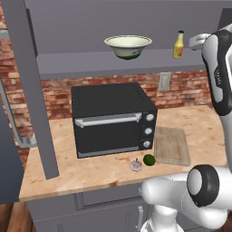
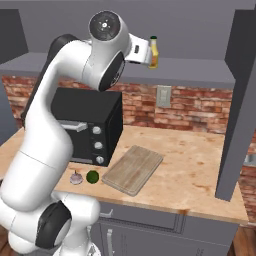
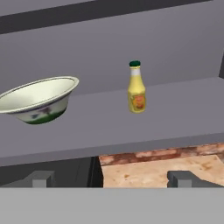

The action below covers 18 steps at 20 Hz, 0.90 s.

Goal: Open the cabinet. Place the bowl and condiment on the counter. Then place the lime and garlic on the cutting board.

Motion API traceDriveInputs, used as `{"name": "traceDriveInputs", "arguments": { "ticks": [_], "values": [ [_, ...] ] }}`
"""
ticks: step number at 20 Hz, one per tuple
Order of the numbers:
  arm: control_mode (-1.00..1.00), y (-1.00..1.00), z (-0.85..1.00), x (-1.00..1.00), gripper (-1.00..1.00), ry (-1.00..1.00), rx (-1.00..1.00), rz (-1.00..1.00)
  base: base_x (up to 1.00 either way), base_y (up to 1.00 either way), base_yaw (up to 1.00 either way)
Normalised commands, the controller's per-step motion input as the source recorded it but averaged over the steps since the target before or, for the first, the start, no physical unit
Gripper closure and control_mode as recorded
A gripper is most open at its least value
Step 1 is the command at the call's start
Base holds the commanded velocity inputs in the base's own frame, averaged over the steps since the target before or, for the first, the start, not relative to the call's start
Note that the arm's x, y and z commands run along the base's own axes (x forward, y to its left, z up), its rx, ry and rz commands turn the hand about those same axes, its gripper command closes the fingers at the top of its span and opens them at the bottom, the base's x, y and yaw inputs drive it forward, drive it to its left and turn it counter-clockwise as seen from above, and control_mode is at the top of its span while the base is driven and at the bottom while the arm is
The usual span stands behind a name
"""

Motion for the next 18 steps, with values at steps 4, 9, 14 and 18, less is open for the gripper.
{"name": "traceDriveInputs", "arguments": {
  "ticks": [4,9,14,18],
  "values": [
    [-1.0,-0.06,-0.11,0.17,-1.0,0.0,0.0,0.0,0.0,0.0,0.0],
    [-1.0,-0.09,-0.1,0.17,-1.0,0.0,0.0,0.0,0.0,0.0,0.0],
    [-1.0,-0.05,-0.14,0.25,-1.0,0.0,0.0,0.0,0.0,0.0,0.0],
    [-1.0,-0.14,-0.12,0.26,-1.0,0.0,0.0,0.0,0.0,0.0,0.0]
  ]
}}
